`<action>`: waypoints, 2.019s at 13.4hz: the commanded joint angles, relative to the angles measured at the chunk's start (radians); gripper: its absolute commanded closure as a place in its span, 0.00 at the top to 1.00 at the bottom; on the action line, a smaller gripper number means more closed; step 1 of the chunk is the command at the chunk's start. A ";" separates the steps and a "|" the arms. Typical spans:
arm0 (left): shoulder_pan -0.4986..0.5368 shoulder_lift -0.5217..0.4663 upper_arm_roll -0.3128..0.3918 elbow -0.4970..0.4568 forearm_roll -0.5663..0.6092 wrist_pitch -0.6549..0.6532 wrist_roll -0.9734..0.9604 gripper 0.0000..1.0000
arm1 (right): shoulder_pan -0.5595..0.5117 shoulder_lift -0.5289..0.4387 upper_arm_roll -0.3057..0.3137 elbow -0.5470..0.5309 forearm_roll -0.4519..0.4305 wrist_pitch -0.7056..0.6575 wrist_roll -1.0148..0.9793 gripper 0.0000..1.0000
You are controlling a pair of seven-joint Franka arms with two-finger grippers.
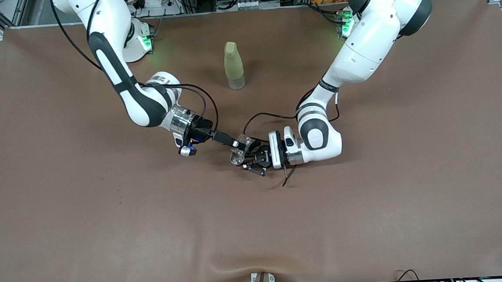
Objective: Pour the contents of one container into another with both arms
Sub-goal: 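Tilt the beaker with the right gripper, pouring liquid into the jigger, then upright the beaker and pull both grippers apart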
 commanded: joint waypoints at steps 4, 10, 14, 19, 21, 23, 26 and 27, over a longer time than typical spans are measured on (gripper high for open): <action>0.002 0.003 0.002 0.020 -0.005 -0.005 -0.004 0.00 | 0.004 -0.012 -0.005 0.004 0.013 0.011 0.024 0.14; 0.053 -0.023 0.001 0.020 0.051 -0.005 -0.003 0.00 | -0.037 -0.023 -0.021 0.076 -0.219 0.011 -0.114 0.10; 0.158 -0.064 -0.002 -0.028 0.139 -0.083 -0.004 0.00 | -0.192 -0.035 -0.019 0.107 -0.591 -0.021 -0.238 0.11; 0.347 -0.127 -0.007 -0.135 0.287 -0.276 -0.027 0.00 | -0.456 -0.012 -0.021 0.116 -0.819 -0.324 -0.459 0.11; 0.436 -0.139 -0.007 -0.164 0.383 -0.371 -0.036 0.00 | -0.582 0.012 -0.021 0.128 -0.938 -0.523 -0.511 0.11; 0.523 -0.147 -0.007 -0.180 0.476 -0.462 -0.036 0.00 | -0.689 0.014 -0.022 0.131 -1.054 -0.609 -0.587 0.11; 0.658 -0.147 -0.007 -0.192 0.604 -0.562 -0.047 0.00 | -0.853 0.102 -0.021 0.208 -1.208 -0.653 -0.855 0.12; 0.695 -0.147 -0.007 -0.193 0.634 -0.573 -0.049 0.00 | -0.893 0.161 -0.021 0.249 -1.217 -0.728 -0.922 0.12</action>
